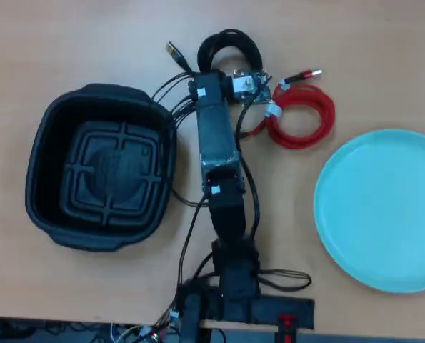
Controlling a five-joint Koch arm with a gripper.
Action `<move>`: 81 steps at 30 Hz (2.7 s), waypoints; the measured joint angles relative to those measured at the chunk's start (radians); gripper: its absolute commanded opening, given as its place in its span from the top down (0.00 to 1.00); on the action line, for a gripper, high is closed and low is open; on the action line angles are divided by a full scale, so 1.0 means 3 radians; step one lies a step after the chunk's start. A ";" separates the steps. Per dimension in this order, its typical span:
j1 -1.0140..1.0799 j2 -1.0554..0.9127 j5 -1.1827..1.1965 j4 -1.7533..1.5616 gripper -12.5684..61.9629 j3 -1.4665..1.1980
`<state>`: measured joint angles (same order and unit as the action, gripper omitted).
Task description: Put a black charging cable in a black bowl and put a red charging cable in a green bowl
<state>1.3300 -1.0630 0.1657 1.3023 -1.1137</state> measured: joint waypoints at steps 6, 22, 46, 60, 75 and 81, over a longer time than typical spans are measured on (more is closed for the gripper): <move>0.0077 0.0097 0.0511 0.0000 0.21 0.0005; 0.0087 0.0470 0.1125 0.0245 0.21 0.0184; 0.0072 0.0470 0.1181 0.0327 0.84 0.0312; 0.0015 0.0399 0.1150 0.0317 0.92 0.0327; -0.0026 -0.0552 0.1140 0.0337 0.92 0.0220; -0.0026 -0.1186 0.1079 0.0297 0.92 0.0225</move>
<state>1.3223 -1.4189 0.4893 1.3913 -1.0462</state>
